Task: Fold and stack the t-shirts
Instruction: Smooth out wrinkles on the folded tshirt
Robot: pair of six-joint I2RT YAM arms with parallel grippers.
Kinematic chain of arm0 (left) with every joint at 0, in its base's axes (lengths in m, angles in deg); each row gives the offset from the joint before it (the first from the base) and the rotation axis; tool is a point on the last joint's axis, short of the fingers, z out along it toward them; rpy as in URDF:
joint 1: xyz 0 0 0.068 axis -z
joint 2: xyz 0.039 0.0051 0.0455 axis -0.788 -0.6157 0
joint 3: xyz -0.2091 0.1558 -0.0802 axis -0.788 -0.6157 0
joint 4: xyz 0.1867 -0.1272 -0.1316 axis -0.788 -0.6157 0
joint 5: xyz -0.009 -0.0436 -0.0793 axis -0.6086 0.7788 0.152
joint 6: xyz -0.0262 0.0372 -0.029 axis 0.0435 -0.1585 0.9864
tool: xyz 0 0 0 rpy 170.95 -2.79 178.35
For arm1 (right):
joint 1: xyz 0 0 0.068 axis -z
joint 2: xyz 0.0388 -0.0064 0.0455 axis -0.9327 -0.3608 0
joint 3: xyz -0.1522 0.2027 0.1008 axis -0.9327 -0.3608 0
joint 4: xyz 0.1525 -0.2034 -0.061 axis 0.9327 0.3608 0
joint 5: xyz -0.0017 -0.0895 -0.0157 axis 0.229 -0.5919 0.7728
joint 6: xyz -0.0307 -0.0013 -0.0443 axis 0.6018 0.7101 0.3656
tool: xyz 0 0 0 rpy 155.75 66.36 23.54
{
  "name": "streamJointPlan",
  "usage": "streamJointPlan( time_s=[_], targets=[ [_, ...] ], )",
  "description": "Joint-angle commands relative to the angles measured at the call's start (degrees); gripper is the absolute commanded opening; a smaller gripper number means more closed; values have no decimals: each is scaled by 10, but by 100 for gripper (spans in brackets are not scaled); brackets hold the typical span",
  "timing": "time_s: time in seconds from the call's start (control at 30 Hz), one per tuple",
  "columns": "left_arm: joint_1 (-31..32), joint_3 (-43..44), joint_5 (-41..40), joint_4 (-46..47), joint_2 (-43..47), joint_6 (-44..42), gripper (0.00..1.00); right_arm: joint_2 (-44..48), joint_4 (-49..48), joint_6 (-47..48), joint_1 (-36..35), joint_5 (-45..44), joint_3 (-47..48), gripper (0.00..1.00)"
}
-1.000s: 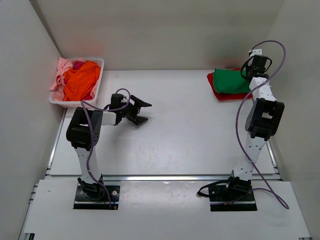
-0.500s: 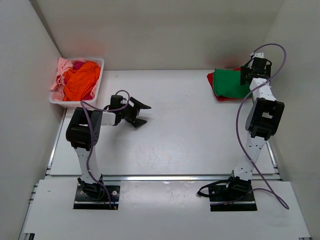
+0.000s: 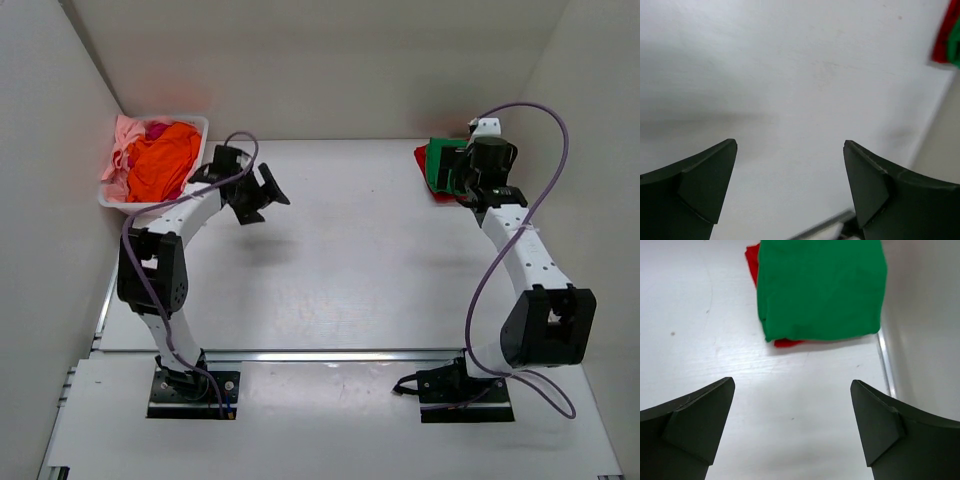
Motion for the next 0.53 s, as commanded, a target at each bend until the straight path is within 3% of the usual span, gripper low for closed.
streamJointPlan(
  time_s=[0.0, 0.07, 0.13, 0.2, 0.37, 0.5],
  targets=[
    [19, 118, -232, -265, 17, -256, 99, 32, 50, -30, -19, -5, -21, 99],
    [-5, 79, -255, -257, 48, -250, 99, 54, 76, -46, -15, 14, -40, 99],
    [-45, -3, -181, -223, 92, -192, 98, 90, 98, -44, -16, 17, -66, 99],
    [-74, -32, -149, -221, 113, -187, 99, 112, 125, -40, -20, 19, -85, 100],
    [-49, -64, -101, -236, 157, -287, 98, 145, 169, -27, -49, 18, -117, 99],
    [-61, -73, -100, -222, 165, -280, 99, 139, 173, -27, -64, 17, -104, 99]
  ],
)
